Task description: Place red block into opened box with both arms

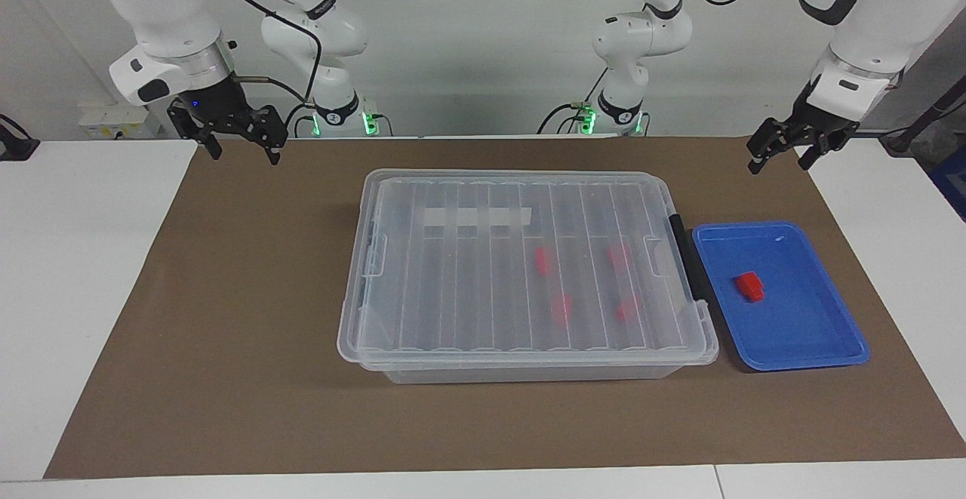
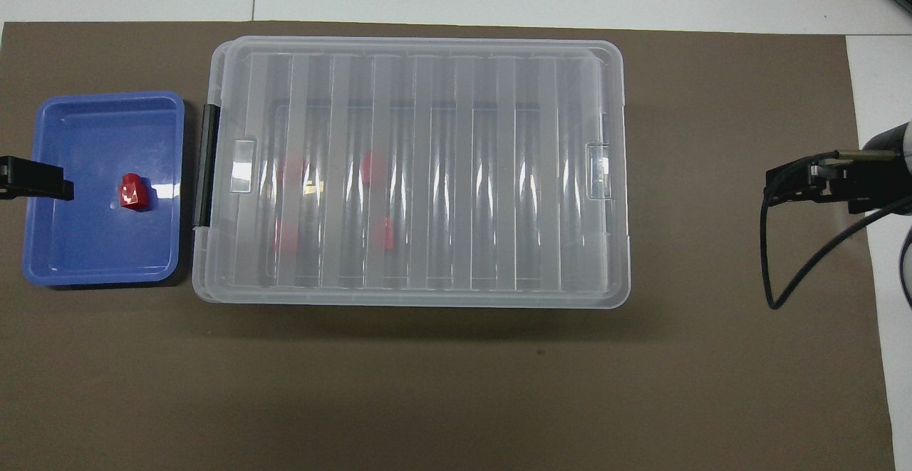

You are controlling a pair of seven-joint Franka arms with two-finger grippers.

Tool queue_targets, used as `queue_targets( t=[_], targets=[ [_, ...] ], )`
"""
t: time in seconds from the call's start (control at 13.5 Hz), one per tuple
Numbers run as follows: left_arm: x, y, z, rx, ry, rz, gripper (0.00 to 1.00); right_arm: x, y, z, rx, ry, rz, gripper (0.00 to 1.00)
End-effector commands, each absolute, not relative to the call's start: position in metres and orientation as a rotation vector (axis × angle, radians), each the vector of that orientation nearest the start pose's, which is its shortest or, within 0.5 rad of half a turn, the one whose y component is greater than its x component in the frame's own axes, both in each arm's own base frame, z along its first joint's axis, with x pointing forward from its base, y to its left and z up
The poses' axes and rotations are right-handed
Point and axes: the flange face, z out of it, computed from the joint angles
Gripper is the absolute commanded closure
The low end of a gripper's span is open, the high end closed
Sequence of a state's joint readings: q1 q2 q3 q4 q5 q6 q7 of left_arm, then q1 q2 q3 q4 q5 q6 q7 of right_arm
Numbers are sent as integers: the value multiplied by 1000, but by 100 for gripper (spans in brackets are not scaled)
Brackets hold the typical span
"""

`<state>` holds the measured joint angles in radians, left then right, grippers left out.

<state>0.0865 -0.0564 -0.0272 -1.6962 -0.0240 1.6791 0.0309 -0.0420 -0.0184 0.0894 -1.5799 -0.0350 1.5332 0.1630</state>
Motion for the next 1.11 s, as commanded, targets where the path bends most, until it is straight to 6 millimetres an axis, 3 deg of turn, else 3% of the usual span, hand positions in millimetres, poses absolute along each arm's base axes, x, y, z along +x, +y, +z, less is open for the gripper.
queue_targets(
  t=[0.0, 0.22, 0.59, 0.67, 0.81, 1.04],
  targets=[
    [537, 31, 607, -3156, -57, -86, 0, 541, 23, 628, -3164, 151, 11, 2],
    [537, 31, 607, -3158, -57, -84, 0, 545, 29, 625, -3162, 138, -28, 2],
    [537, 31, 607, -3157, -57, -84, 0, 565, 52, 596, -3149, 185, -82, 2],
    [537, 31, 607, -3157, -57, -84, 0, 568, 64, 590, -3149, 156, -84, 3],
    [537, 31, 607, -3156, -57, -86, 0, 574, 80, 565, -3144, 191, -85, 8],
    [537, 31, 607, -3156, -57, -86, 0, 583, 110, 527, -3131, 199, -109, 8]
  ],
)
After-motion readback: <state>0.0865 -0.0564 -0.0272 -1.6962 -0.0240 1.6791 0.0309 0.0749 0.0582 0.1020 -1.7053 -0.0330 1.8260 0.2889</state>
